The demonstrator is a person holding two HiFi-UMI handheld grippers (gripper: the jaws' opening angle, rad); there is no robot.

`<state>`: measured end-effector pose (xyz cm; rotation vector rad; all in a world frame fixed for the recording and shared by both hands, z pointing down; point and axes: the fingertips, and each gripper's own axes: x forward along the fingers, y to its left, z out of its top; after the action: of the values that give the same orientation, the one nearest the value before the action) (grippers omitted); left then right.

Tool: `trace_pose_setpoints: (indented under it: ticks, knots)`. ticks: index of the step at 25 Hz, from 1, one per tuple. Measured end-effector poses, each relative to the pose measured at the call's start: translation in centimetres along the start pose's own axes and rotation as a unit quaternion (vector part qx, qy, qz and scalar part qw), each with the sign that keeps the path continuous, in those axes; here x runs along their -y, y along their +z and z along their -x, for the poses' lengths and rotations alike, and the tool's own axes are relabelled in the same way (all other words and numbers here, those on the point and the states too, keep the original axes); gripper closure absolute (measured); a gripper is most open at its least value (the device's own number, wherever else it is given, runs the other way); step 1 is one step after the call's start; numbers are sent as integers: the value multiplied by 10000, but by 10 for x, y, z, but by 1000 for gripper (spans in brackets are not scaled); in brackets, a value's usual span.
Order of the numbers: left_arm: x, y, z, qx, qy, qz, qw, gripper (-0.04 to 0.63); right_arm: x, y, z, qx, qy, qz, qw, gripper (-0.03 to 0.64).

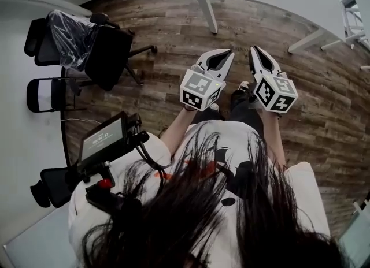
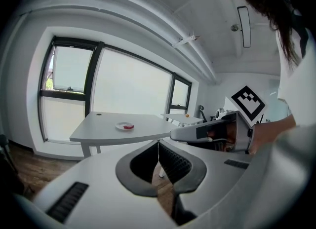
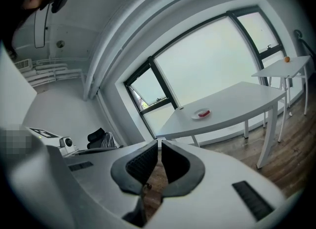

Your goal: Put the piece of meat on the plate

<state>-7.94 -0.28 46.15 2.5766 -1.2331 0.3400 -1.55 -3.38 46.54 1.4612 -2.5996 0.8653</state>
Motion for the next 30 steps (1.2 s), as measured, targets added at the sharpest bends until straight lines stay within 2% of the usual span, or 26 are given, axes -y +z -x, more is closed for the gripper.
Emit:
trace_pose_setpoints:
  ticks: [7, 11, 18, 23, 30]
  knots:
    - [23, -27, 67, -12, -287, -19, 9996, 589, -55, -46, 51, 101, -204, -164, 9996, 586]
    - [37, -36, 86, 7, -449, -15, 9990, 589, -72, -67, 77, 69, -342, -108, 9993, 586]
    - [85, -37, 88, 76, -701, -110, 9974, 589, -66, -68, 122, 223, -453, -10, 9987, 586]
    - [132, -32, 84, 253, -634, -181, 9975, 589, -50, -65, 164, 336, -380, 110, 9987, 586]
    - [129, -29, 85, 330, -452, 137, 9983, 589, -54, -59, 163, 95, -294, 321, 9990, 586]
